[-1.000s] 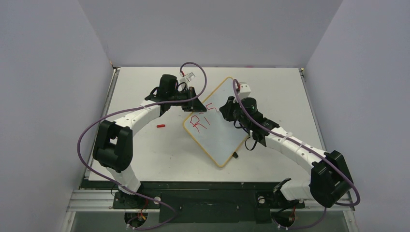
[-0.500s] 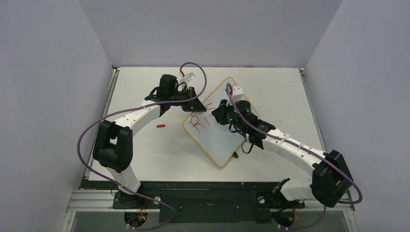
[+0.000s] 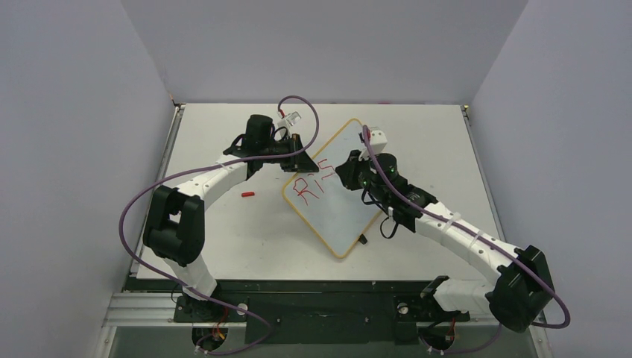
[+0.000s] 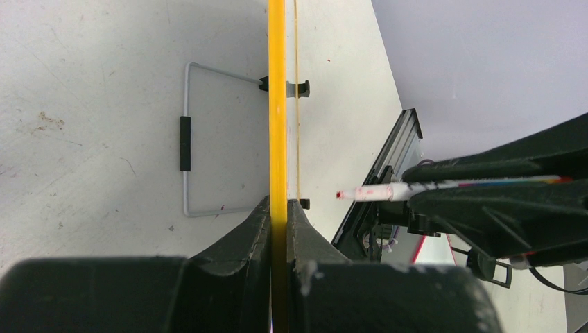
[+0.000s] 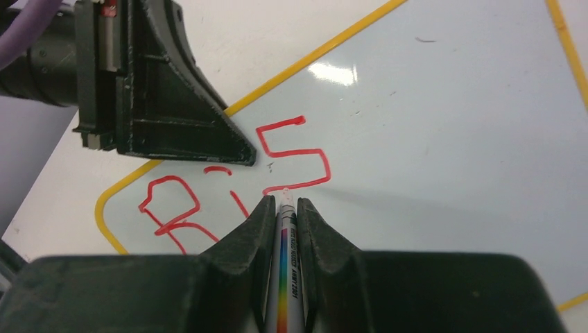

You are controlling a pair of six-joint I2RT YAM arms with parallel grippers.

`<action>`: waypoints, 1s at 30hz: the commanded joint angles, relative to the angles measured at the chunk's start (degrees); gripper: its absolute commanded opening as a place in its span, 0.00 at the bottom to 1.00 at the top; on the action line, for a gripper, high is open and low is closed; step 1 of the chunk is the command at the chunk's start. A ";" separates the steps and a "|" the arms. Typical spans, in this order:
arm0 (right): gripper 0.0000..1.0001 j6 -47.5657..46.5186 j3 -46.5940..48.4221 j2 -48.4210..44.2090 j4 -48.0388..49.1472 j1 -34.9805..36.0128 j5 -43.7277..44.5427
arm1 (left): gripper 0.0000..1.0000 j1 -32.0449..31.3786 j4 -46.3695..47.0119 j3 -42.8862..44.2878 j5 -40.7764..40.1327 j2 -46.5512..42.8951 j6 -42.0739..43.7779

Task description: Write a sentence on the whiteboard

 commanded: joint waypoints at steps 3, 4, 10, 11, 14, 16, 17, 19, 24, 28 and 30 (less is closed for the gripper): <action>0.00 -0.04 3.67 0.17 0.69 -3.25 2.37 | 0.00 -0.86 3.35 1.13 2.83 -3.23 1.23; 0.00 -0.10 3.92 0.77 0.69 -3.45 2.24 | 0.00 -0.86 3.41 1.15 2.79 -3.22 1.18; 0.00 0.18 5.76 3.37 1.40 -5.19 1.99 | 0.00 -0.88 3.46 1.07 2.95 -3.17 1.33; 0.00 0.28 6.22 4.08 1.70 -5.30 1.82 | 0.00 -0.86 3.50 1.00 2.98 -3.12 1.36; 0.00 0.51 7.33 5.34 1.94 -5.55 1.22 | 0.00 -0.86 3.59 0.98 3.11 -3.09 1.31; 0.00 0.73 7.45 6.07 2.37 -5.61 1.02 | 0.00 -0.90 3.56 0.87 3.15 -3.07 1.25; 0.00 0.77 7.52 6.47 2.60 -5.64 0.78 | 0.00 -0.80 3.52 0.79 3.17 -3.14 1.28; 0.00 0.88 7.68 7.02 2.84 -5.79 0.48 | 0.00 -0.78 3.57 0.72 3.11 -3.26 1.43; 0.00 0.73 8.20 8.15 2.90 -6.21 0.05 | 0.00 -0.82 3.41 0.52 2.94 -3.36 1.61; 0.00 0.60 8.15 9.03 2.96 -6.72 -0.11 | 0.00 -0.69 3.41 0.45 2.91 -3.39 1.61; 0.00 0.63 8.12 9.28 3.04 -7.05 -0.07 | 0.00 -0.69 3.41 0.47 2.92 -3.39 1.61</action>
